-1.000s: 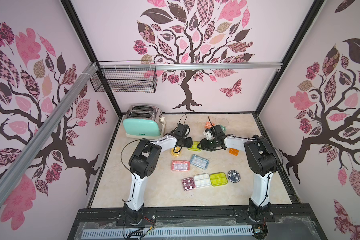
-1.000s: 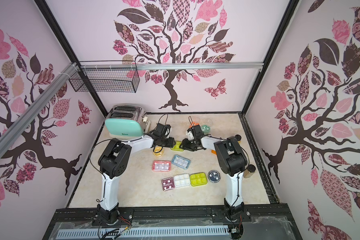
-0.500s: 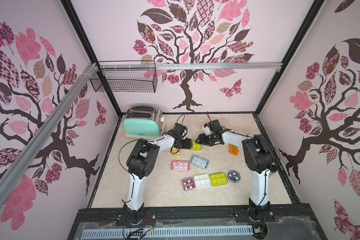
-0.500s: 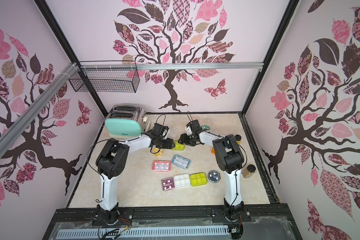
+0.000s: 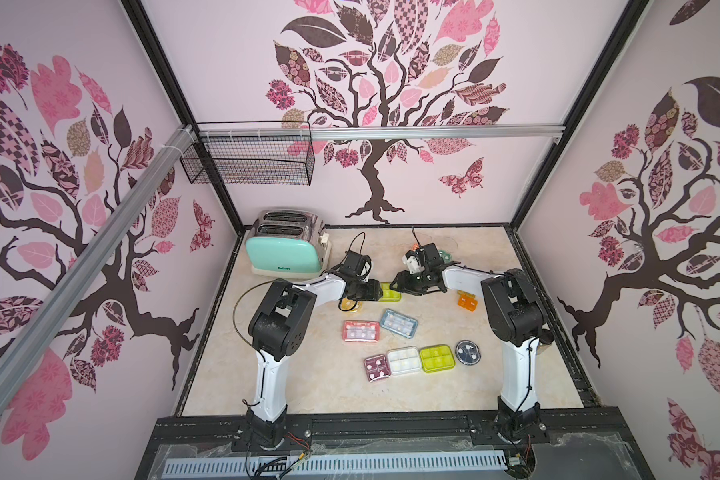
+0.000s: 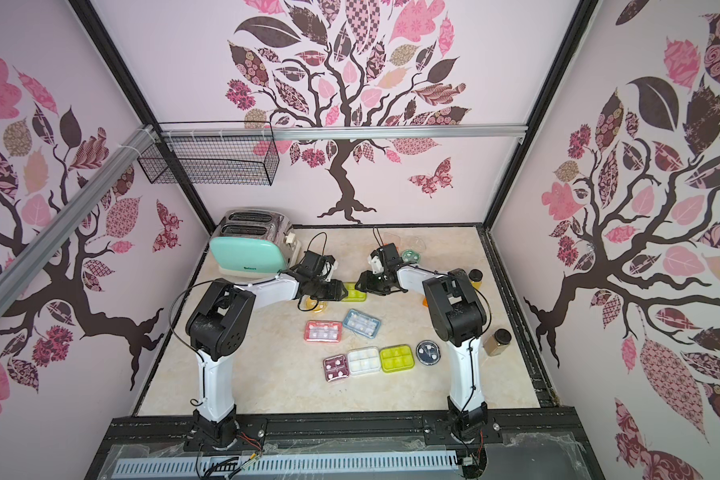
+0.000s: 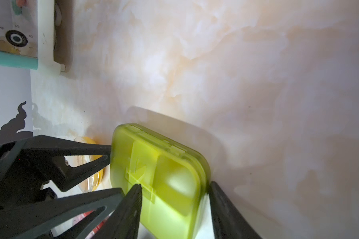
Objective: Close pillboxes
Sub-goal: Move the pillbox to the center of the board.
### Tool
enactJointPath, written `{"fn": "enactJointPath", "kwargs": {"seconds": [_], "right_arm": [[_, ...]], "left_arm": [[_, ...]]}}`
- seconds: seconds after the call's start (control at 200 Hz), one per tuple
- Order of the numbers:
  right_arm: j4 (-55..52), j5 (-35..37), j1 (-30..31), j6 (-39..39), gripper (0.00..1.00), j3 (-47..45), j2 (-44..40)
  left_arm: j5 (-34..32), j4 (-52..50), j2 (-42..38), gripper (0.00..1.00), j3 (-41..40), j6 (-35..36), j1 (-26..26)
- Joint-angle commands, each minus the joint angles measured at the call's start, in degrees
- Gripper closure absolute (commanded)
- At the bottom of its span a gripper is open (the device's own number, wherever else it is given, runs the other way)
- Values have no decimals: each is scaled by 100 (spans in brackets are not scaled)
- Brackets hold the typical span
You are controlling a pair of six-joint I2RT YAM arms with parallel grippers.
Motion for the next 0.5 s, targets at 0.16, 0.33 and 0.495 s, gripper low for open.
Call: {"fn": "enactJointPath", "kwargs": {"seconds": [0.16, 0.33, 0.495], "right_arm": [[62, -119, 347, 218, 45, -498, -346], [-10, 52, 352, 183, 41, -526, -613], [-299, 323, 311, 62, 36, -430, -1005]], "left_arm": [[-423, -356, -489, 44, -441, 126, -11], [-626, -558, -893, 42, -397, 204, -19], [-952, -830, -1520, 41, -508, 251, -167]]}}
